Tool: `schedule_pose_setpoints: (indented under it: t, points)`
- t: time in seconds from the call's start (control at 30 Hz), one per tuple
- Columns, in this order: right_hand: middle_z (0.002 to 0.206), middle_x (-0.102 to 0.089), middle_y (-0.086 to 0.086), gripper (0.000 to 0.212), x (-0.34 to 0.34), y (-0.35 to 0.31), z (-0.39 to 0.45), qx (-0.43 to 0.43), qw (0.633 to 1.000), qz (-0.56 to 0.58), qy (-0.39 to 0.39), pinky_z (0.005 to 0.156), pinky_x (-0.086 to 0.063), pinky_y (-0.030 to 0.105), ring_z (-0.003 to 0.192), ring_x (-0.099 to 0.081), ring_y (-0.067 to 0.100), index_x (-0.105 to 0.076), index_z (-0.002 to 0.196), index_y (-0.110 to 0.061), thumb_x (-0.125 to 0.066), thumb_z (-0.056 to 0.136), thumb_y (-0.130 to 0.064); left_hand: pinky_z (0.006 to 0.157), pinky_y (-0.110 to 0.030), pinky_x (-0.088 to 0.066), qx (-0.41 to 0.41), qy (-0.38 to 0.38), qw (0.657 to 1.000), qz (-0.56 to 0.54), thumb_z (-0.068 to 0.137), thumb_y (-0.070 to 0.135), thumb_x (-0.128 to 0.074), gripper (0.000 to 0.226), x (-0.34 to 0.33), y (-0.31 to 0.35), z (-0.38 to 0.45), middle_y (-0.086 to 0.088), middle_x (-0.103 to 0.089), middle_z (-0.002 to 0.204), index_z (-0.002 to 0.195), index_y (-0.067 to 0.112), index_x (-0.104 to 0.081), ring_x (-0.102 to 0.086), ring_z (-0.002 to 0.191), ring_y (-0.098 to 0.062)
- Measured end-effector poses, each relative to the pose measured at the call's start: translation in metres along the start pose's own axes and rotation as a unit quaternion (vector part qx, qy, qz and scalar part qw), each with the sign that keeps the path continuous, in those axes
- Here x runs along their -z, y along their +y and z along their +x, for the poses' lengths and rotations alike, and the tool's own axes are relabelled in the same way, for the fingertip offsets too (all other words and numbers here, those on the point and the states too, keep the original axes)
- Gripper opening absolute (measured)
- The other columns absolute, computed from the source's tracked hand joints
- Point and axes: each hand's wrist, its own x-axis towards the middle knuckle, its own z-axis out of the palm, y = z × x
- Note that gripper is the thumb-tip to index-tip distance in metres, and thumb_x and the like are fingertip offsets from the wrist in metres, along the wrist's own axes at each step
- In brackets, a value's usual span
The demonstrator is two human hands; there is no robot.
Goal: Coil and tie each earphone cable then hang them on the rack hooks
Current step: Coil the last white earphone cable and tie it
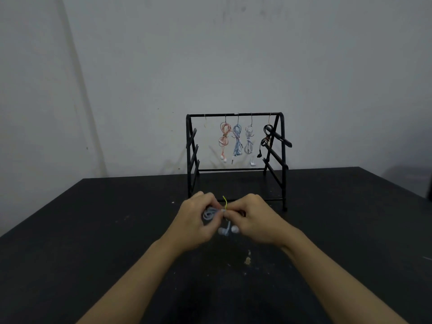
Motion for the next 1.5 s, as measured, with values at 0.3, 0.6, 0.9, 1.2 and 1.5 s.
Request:
schedule_pose_setpoints:
  t: [0.3, 0.6, 0.9, 1.2, 1.5]
  points:
    - [0.059, -0.052, 0.003, 0.027, -0.008, 0.004, 0.000, 0.003, 0.993, 0.087, 0.078, 0.051, -0.033, 0.026, 0.052, -0.040, 0.006, -0.070, 0.079, -0.010, -0.049, 0.096, -0.017, 0.072, -0.026, -0.054, 0.173, 0.058, 0.921, -0.343, 0.077, 0.002, -0.071, 0.015, -0.006, 0.012, -0.005, -0.014, -0.069, 0.085, 0.092, 0.005, -0.069, -0.064, 0.080, -0.017]
    - [0.056, -0.054, 0.010, 0.032, 0.003, 0.003, -0.001, -0.063, 0.987, 0.142, 0.027, 0.058, -0.042, 0.030, 0.051, -0.058, 0.020, -0.064, 0.079, 0.003, -0.047, 0.097, -0.017, 0.082, -0.027, -0.054, 0.102, -0.023, 0.974, -0.202, 0.078, 0.003, -0.071, 0.021, 0.008, 0.013, 0.000, -0.002, -0.072, 0.091, 0.098, 0.011, -0.071, -0.068, 0.088, -0.013]
    - [0.041, -0.041, -0.005, 0.026, 0.004, 0.000, -0.009, -0.118, 0.866, 0.484, -0.029, 0.052, -0.038, 0.022, 0.040, -0.045, 0.007, -0.055, 0.069, -0.001, -0.046, 0.092, -0.010, 0.075, -0.014, -0.047, 0.003, -0.053, 0.991, -0.127, 0.078, 0.003, -0.070, 0.020, 0.024, 0.018, 0.016, 0.004, -0.067, 0.085, 0.093, 0.017, -0.071, -0.064, 0.082, -0.006]
    - [0.045, -0.037, -0.005, 0.025, 0.008, 0.000, -0.015, -0.087, 0.822, 0.554, -0.096, 0.046, -0.034, 0.017, 0.043, -0.036, 0.007, -0.061, 0.063, -0.011, -0.052, 0.082, -0.022, 0.086, -0.023, -0.051, 0.064, -0.098, 0.961, -0.251, 0.082, 0.016, -0.062, 0.022, 0.022, 0.022, 0.012, 0.010, -0.063, 0.106, 0.103, 0.020, -0.068, -0.061, 0.101, -0.011]
    - [0.052, -0.038, 0.005, 0.027, 0.024, -0.005, -0.014, -0.078, 0.885, 0.450, -0.086, 0.060, -0.050, 0.021, 0.050, -0.047, 0.010, -0.059, 0.068, -0.009, -0.055, 0.088, -0.027, 0.074, -0.011, -0.042, -0.011, -0.089, 0.989, -0.117, 0.082, 0.036, -0.060, 0.021, 0.022, 0.023, 0.017, 0.026, -0.066, 0.087, 0.098, 0.031, -0.072, -0.057, 0.085, -0.003]
